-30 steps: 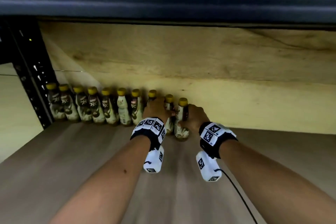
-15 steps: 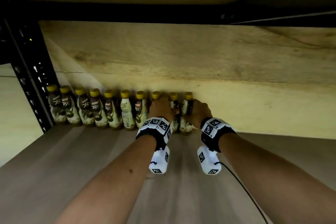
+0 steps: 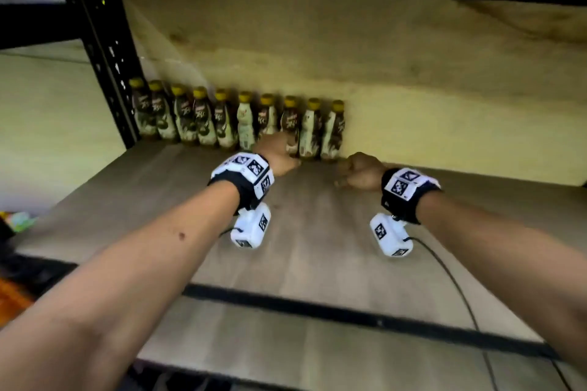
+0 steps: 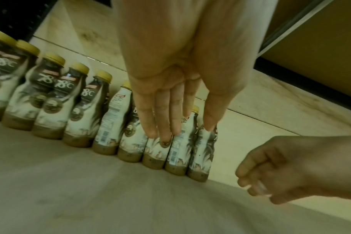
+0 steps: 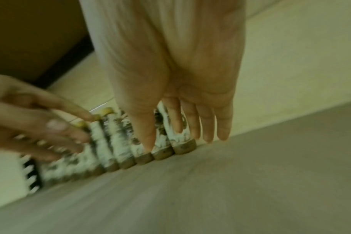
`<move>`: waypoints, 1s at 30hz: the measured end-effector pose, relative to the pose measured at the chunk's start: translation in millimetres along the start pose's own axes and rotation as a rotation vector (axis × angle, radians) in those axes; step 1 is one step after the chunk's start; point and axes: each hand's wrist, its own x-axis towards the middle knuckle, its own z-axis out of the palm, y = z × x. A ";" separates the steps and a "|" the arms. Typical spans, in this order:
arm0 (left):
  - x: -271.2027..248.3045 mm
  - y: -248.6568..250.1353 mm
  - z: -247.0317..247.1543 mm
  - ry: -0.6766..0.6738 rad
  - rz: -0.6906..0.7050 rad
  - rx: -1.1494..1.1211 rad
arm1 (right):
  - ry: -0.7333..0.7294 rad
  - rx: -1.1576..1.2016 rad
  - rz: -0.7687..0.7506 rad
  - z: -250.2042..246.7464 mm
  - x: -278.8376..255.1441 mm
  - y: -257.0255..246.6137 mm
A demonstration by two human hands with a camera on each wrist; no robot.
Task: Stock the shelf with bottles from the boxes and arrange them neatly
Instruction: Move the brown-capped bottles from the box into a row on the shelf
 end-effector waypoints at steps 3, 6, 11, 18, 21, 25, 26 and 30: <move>-43.7 8.9 6.6 -0.098 0.000 -0.013 | -0.156 -0.145 -0.068 8.9 -59.6 -6.1; -95.0 22.6 21.9 -0.143 0.070 -0.063 | -0.285 -0.171 -0.127 19.7 -119.7 -4.8; -187.9 34.2 68.2 -0.472 0.171 -0.111 | -0.494 0.045 -0.134 51.8 -213.9 15.3; -272.7 14.1 169.3 -0.783 0.244 0.094 | -0.539 0.141 -0.033 163.8 -282.3 69.3; -294.0 -10.7 226.8 -0.865 0.131 0.104 | -0.584 0.196 0.083 234.4 -295.3 103.3; -331.7 -62.2 316.1 -0.948 -0.123 0.045 | -0.686 0.229 0.237 335.7 -317.4 159.7; -344.2 -76.2 338.6 -0.956 -0.181 0.030 | -0.713 0.248 0.281 360.9 -324.8 176.2; -397.2 -118.2 416.9 -0.987 -0.391 -0.069 | -0.767 0.341 0.477 447.4 -351.8 238.0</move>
